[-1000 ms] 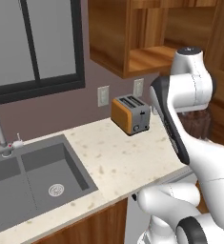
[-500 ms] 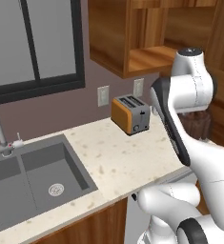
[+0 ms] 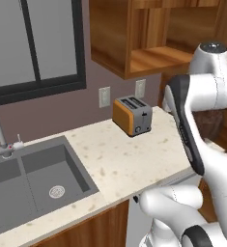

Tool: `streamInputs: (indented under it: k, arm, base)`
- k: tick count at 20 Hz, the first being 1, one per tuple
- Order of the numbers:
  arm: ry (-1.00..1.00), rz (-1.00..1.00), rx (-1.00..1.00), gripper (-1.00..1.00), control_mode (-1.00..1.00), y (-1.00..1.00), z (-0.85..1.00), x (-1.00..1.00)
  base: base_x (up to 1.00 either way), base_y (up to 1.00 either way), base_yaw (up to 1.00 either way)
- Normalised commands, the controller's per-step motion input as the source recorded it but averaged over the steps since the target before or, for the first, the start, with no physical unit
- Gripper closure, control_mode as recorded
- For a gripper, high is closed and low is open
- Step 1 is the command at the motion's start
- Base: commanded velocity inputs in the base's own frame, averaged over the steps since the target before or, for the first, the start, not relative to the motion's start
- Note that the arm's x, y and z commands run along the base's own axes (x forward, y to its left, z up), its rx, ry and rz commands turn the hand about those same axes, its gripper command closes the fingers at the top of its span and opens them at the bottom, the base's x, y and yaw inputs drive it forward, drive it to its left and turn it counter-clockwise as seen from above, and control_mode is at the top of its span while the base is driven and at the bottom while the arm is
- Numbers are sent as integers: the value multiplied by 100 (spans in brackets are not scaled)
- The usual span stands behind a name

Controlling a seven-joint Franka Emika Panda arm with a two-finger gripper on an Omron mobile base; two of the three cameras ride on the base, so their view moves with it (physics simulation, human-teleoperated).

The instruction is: Pick the candle and jar from the dining table and place them in the open cabinet. Close the cabinet after placing the objects.

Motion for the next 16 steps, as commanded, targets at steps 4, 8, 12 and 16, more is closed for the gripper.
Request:
streamInputs:
  k: [4, 8, 12, 16]
  arm:
    - [-10, 19, 0, 100, -100, -11, 32, -18]
    - [-11, 28, 0, 100, -100, -1, 27, -6]
    - [-11, 35, -2, 100, -100, 0, 21, -4]
    - [-18, 37, -8, 100, -100, 3, 28, -18]
  base:
    - [0, 0, 0]
    - [0, 0, 0]
    - [0, 0, 0]
    - [0, 0, 0]
